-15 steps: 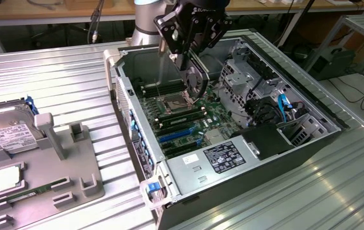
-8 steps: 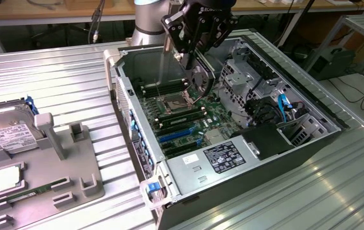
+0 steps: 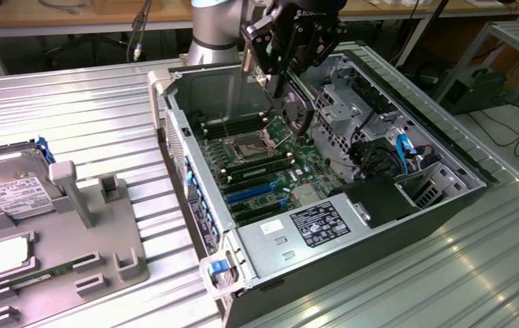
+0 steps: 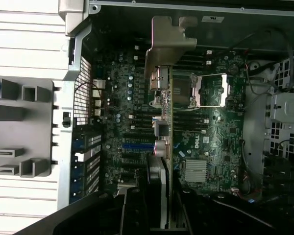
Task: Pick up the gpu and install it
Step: 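Pick up the gpu and move the gpu toward the slot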
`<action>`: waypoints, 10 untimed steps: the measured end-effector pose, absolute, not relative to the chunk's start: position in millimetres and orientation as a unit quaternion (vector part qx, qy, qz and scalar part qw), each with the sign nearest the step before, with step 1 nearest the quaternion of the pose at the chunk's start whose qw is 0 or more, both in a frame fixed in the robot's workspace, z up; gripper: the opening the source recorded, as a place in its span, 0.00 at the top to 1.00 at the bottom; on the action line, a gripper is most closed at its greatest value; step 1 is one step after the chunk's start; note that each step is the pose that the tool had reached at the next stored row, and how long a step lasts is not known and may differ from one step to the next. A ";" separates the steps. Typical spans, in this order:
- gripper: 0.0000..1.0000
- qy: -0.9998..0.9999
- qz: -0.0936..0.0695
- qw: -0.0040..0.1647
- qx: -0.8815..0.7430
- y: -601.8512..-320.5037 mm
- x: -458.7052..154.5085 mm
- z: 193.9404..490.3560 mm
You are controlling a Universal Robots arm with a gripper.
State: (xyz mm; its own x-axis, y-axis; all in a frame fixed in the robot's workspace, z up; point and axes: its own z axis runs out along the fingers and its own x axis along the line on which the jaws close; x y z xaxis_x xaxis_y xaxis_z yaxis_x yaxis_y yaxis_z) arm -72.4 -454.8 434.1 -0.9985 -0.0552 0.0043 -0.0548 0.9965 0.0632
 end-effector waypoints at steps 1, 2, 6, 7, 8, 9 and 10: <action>0.72 -0.999 -0.032 0.003 0.028 -454.8 -70.8 434.1; 0.72 -0.999 -0.032 0.003 0.028 -454.8 -69.3 434.1; 0.72 -0.999 -0.032 0.003 0.028 -454.8 -63.7 434.1; 0.72 -0.999 -0.032 0.003 0.028 -454.8 -61.6 434.1; 0.72 -0.999 -0.032 0.003 0.028 -454.8 -60.5 434.0; 0.72 -0.999 -0.032 0.003 0.028 -454.8 -59.3 434.0; 0.72 -0.999 -0.032 0.003 0.028 -454.8 -57.6 433.9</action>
State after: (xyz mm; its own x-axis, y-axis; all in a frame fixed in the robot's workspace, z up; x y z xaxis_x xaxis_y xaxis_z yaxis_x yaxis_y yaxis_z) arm -57.6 -454.8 433.9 -0.9985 -0.0552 0.0042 -0.0548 0.9965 0.0632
